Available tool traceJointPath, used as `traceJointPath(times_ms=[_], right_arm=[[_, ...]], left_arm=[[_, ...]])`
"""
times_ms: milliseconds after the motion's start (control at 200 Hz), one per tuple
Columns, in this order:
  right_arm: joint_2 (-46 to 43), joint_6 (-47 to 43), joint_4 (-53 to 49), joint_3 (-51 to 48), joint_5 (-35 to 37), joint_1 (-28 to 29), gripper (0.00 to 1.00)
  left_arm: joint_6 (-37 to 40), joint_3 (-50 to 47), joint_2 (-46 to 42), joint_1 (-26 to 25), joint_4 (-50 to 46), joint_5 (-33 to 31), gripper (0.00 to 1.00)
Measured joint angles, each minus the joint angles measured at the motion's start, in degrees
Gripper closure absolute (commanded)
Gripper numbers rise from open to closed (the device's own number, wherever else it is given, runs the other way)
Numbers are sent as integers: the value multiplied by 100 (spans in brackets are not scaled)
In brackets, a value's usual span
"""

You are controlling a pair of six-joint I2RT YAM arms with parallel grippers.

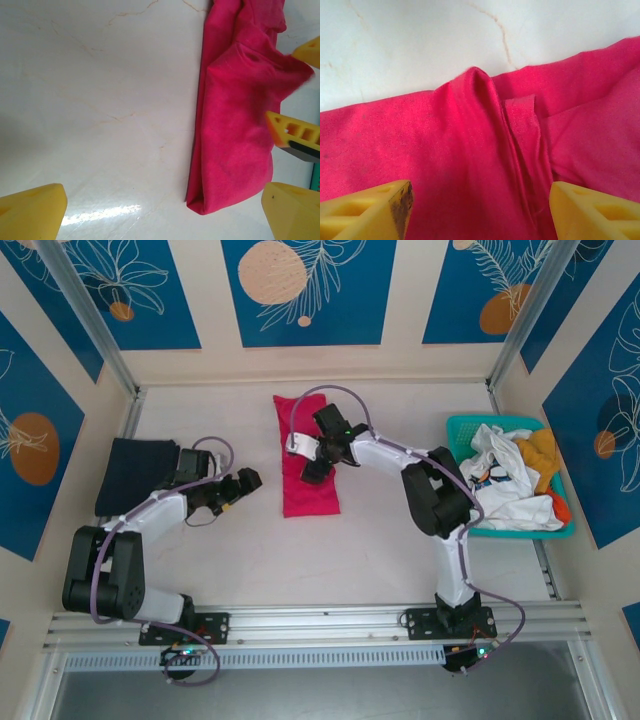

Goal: Fold and stack the t-shirts

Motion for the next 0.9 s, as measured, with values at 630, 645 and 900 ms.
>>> traceJointPath(times_ms=[630, 645, 900], right_arm=[[-994, 271, 732, -1904, -249, 629, 34], [-1016, 254, 721, -1954, -251, 654, 34], [-1384, 52, 599, -2389, -236, 931, 37]], left_arm=[[-435, 415, 597, -409, 254, -153, 1], [-442, 413, 597, -404, 251, -153, 1], [-426, 175, 505, -374, 243, -157, 0]])
